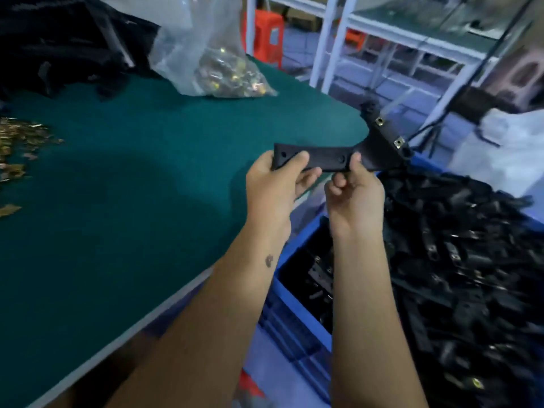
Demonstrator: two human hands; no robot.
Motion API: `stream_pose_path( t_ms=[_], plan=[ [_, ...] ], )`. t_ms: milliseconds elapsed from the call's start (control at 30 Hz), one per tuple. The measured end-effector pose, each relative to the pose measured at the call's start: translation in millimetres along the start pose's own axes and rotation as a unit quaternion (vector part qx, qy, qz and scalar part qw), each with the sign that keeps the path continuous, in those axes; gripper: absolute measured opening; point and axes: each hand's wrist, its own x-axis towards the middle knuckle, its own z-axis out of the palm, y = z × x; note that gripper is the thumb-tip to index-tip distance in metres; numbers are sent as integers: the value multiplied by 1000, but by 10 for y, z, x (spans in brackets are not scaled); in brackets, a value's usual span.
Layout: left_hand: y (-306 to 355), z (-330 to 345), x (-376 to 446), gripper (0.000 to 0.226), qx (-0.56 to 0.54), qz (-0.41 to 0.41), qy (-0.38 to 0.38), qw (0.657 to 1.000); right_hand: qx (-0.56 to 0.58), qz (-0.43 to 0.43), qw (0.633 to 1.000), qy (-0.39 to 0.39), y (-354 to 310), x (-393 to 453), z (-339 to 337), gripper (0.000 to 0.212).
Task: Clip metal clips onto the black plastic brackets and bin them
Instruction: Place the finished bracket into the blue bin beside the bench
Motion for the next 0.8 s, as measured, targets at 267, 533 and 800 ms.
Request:
stream_pose_path(
  t_ms=[267,533,800],
  plan=[
    [-1033,237,-210,10,138,-142,-47,979,-76,56,975,200,-206,144,-1194,17],
    [-1264,90,-241,35,139,-251,-46,957,-211,104,925,298,-206,291,-1636,2],
    [-1147,-140,-146,17,256,-270,-102,923,-277,32,861,426,-280,441,-1831,12]
  ],
)
